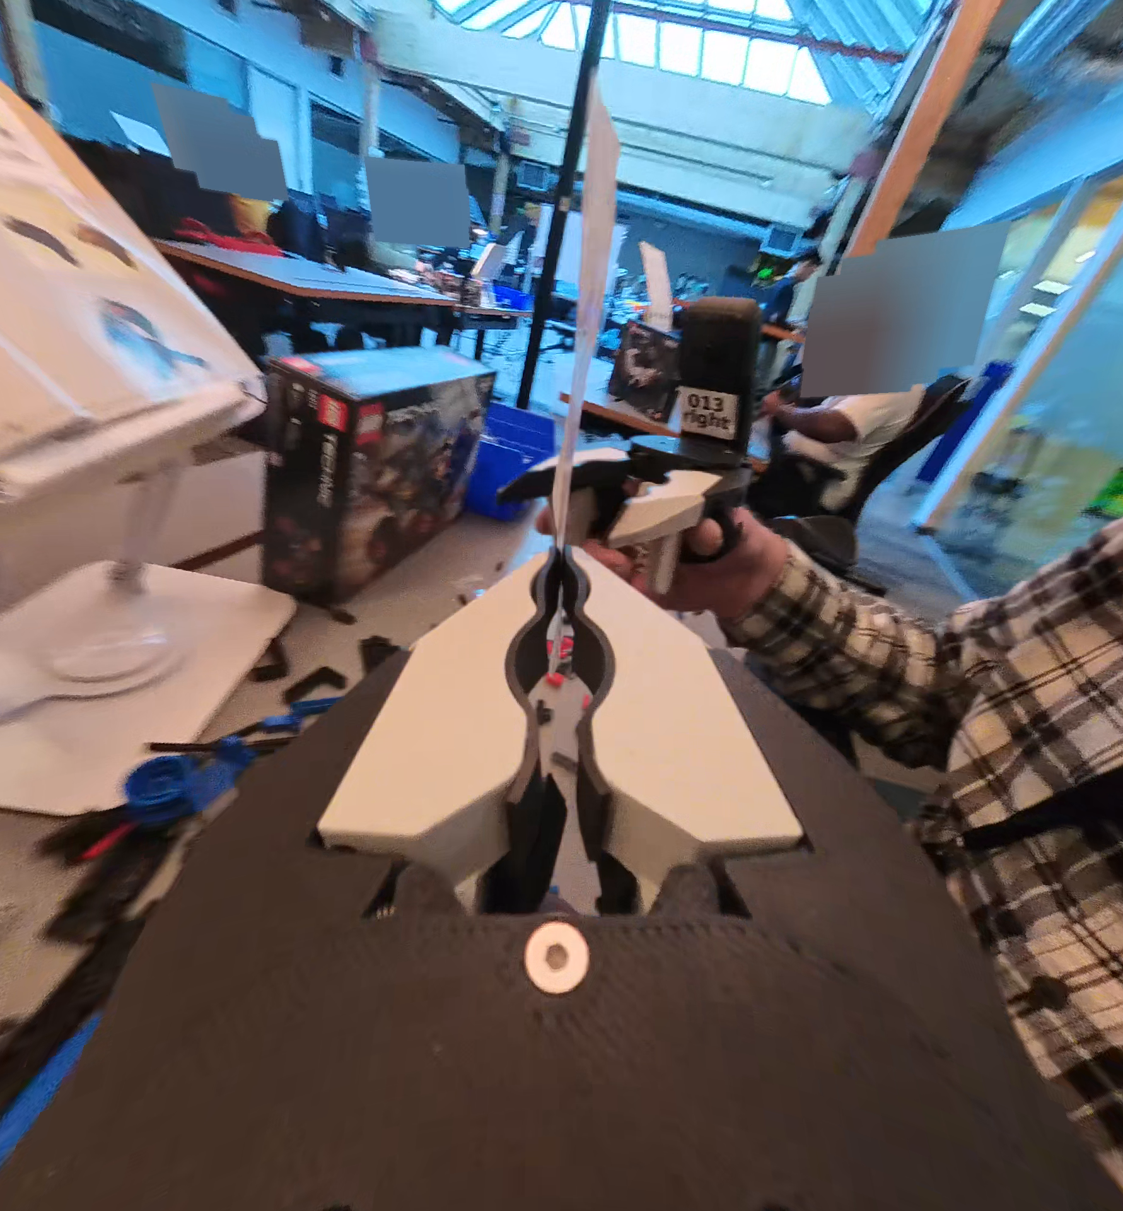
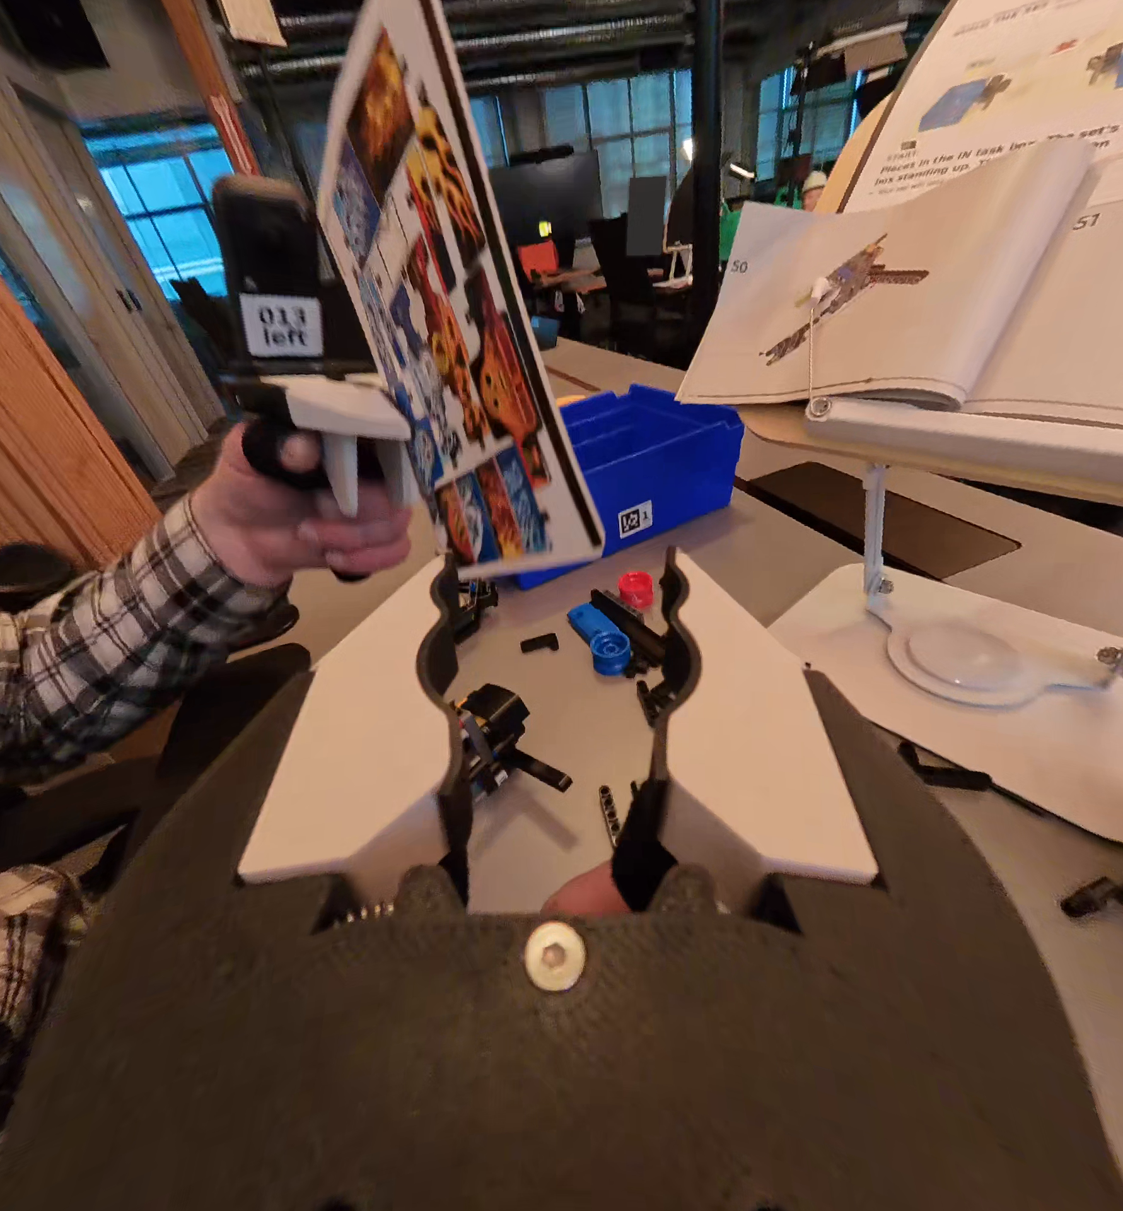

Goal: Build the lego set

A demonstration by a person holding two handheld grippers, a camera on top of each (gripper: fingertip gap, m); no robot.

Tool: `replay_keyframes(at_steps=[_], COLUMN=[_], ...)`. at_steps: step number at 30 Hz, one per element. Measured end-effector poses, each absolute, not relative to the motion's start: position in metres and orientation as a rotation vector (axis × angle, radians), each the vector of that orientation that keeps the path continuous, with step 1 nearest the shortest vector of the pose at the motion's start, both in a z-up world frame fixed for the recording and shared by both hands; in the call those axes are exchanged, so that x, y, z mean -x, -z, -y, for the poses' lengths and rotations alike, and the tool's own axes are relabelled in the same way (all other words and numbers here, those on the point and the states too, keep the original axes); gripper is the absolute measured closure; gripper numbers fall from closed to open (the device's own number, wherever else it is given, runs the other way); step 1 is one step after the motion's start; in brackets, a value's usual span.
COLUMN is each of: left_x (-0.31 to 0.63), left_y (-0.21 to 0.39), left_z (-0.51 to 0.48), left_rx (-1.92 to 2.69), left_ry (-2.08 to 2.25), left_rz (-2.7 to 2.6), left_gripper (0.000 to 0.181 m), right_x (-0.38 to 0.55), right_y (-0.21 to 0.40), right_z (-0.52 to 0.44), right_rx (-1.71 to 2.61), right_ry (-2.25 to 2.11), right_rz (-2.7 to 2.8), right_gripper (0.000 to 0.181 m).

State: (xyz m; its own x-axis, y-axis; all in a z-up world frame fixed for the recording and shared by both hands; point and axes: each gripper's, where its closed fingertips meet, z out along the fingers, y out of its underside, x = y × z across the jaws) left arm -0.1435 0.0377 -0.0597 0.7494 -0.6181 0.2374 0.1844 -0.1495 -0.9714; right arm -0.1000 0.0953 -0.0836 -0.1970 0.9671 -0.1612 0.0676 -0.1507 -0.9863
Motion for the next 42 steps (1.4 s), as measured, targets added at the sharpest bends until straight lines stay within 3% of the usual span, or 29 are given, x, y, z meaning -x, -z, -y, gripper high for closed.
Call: replay_keyframes(at_steps=[5, 7, 9, 11, 13, 20, 25, 27, 29, 33, 37, 42], left_x=[0.123, 0.116, 0.115, 0.118, 0.122, 0.132, 0.134, 0.135, 0.134, 0.132, 0.128, 0.115], left_y=[0.081, 0.086, 0.089, 0.089, 0.083, 0.075, 0.078, 0.076, 0.076, 0.078, 0.082, 0.09], left_z=[-0.053, -0.055, -0.058, -0.063, -0.066, -0.077, -0.08, -0.079, -0.077, -0.073, -0.068, -0.067], left_rx=[1.579, 1.578, 1.577, 1.583, 1.557, 1.508, 1.504, 1.484, 1.479, 1.482, 1.495, 1.522], left_ry=[0.908, 0.956, 0.925, 0.878, 0.858, 0.867, 0.839, 0.83, 0.793, 0.815, 0.87, 0.905], left_rz=[-0.32, -0.329, -0.336, -0.337, -0.327, -0.277, -0.275, -0.291, -0.318, -0.338, -0.362, -0.408], left_gripper=[0.181, 0.181, 0.181, 0.157, 0.151, 0.181, 0.165, 0.167, 0.181, 0.181, 0.181, 0.181], right_x=[0.092, 0.087, 0.084, 0.081, 0.079, 0.075, 0.076, 0.076, 0.076, 0.076, 0.075, 0.077], right_y=[0.079, 0.077, 0.082, 0.085, 0.086, 0.092, 0.1, 0.103, 0.107, 0.11, 0.109, 0.109], right_z=[-0.103, -0.101, -0.103, -0.105, -0.106, -0.109, -0.109, -0.107, -0.104, -0.104, -0.108, -0.104], right_rx=[1.249, 1.228, 1.258, 1.287, 1.304, 1.341, 1.369, 1.375, 1.38, 1.357, 1.334, 1.289], right_ry=[-1.593, -1.652, -1.665, -1.707, -1.759, -1.84, -1.848, -1.853, -1.841, -1.791, -1.719, -1.648], right_rz=[1.255, 1.253, 1.256, 1.24, 1.225, 1.203, 1.225, 1.244, 1.28, 1.305, 1.314, 1.347], right_gripper=[0.154, 0.181, 0.181, 0.181, 0.181, 0.181, 0.181, 0.181, 0.181, 0.18, 0.162, 0.159])
